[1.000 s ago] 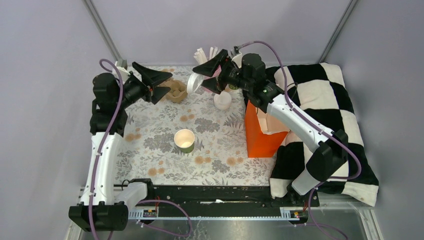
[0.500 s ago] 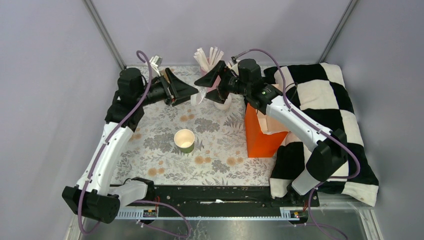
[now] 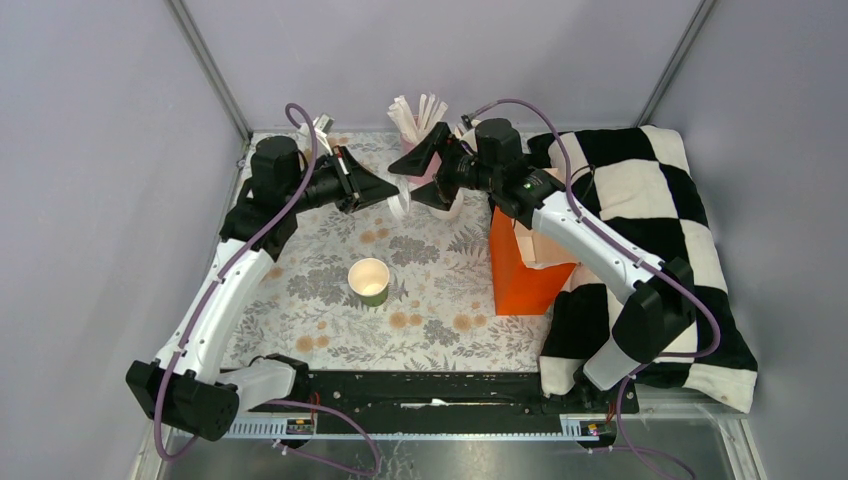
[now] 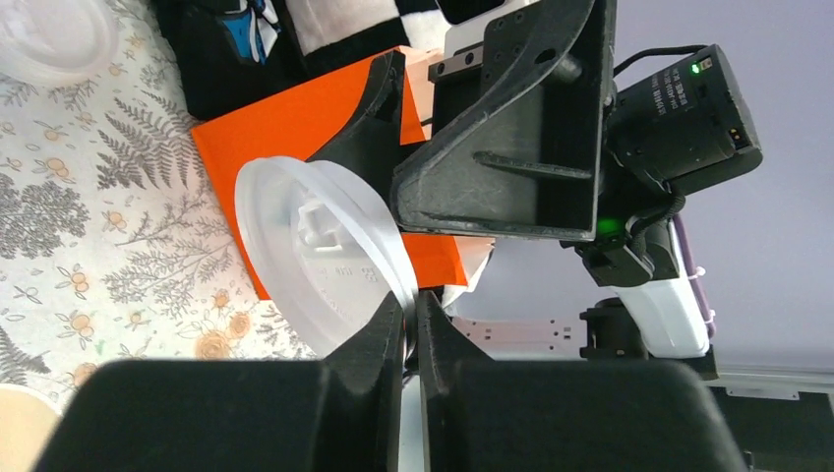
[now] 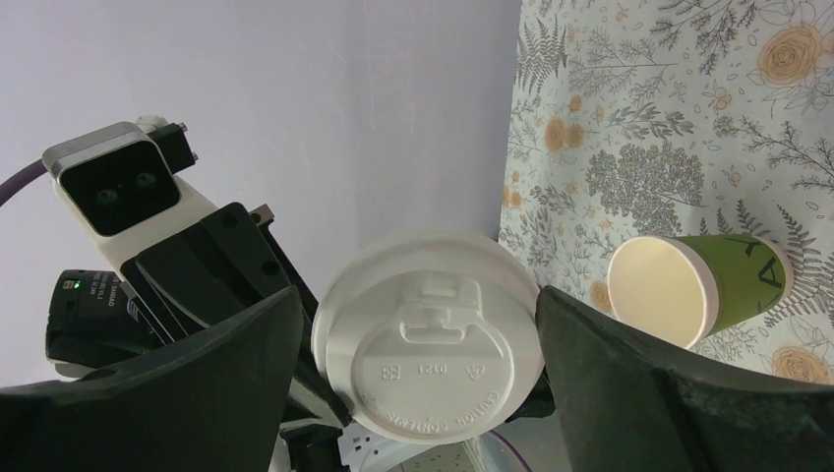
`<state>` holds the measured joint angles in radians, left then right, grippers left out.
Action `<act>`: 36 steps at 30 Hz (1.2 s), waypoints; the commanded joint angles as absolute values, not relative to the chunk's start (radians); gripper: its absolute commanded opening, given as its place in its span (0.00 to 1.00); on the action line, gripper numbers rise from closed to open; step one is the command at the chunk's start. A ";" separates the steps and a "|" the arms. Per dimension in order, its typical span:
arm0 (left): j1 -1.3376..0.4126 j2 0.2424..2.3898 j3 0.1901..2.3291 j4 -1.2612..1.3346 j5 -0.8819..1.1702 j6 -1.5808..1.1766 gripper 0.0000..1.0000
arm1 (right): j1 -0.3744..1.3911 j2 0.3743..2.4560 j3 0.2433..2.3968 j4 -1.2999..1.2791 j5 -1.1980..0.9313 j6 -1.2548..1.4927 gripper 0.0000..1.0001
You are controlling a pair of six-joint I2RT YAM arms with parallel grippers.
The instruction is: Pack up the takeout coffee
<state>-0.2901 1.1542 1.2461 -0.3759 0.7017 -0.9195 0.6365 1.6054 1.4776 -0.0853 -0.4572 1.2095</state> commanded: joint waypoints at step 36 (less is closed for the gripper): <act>-0.209 1.100 1.064 0.200 0.951 -1.114 0.00 | 0.644 1.522 1.444 0.048 -0.555 1.175 1.00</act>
<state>-0.2073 1.1076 1.0534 0.1299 0.9241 -1.1187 0.6369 1.5230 1.3941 0.0132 -0.5228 1.1755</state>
